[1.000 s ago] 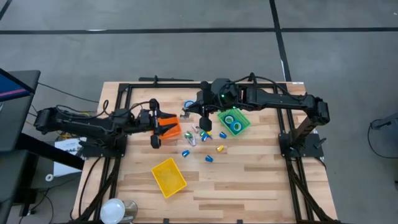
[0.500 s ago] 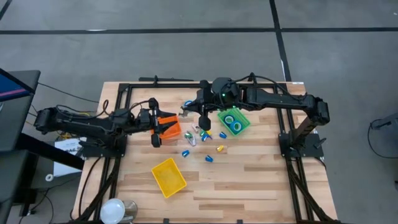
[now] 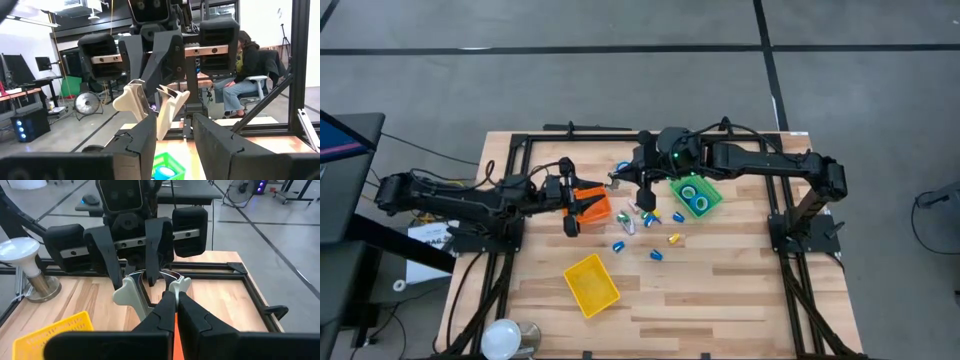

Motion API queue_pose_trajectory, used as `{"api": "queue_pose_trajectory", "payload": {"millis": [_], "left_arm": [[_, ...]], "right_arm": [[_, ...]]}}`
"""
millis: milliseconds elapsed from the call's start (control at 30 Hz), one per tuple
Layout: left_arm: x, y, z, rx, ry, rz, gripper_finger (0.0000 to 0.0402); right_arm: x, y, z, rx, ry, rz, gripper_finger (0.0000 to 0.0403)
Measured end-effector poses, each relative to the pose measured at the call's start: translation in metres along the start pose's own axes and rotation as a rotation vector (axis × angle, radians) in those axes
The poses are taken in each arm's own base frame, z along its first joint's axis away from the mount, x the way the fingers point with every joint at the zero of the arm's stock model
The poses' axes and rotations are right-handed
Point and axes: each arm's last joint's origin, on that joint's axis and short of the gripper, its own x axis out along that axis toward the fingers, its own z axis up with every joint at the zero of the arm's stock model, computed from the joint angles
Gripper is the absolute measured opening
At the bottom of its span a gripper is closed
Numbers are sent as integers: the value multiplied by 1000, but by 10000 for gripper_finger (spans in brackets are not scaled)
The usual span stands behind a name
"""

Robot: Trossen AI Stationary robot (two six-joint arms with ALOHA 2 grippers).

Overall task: Pick and place Stapler, Stapler remover, tape
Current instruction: Put the gray staple remover into the orange basket

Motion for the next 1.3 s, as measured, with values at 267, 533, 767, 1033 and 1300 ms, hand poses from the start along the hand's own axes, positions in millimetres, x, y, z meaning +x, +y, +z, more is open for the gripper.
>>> {"api": "queue_pose_trajectory", "payload": {"millis": [267,533,767,1033,1300], "left_arm": [[0,0,0,0,0,2,119],[0,0,0,0,0,3,119],[0,0,0,0,-2,3,107],[0,0,1,-1,-9,4,55],[0,0,2,26,-17,3,18]], "right_arm": [[0,0,0,0,0,0,0],[0,0,0,0,2,-1,0],[0,0,0,0,2,-3,0],[0,0,0,0,3,-3,0],[0,0,-1,1,8,-3,0]]}}
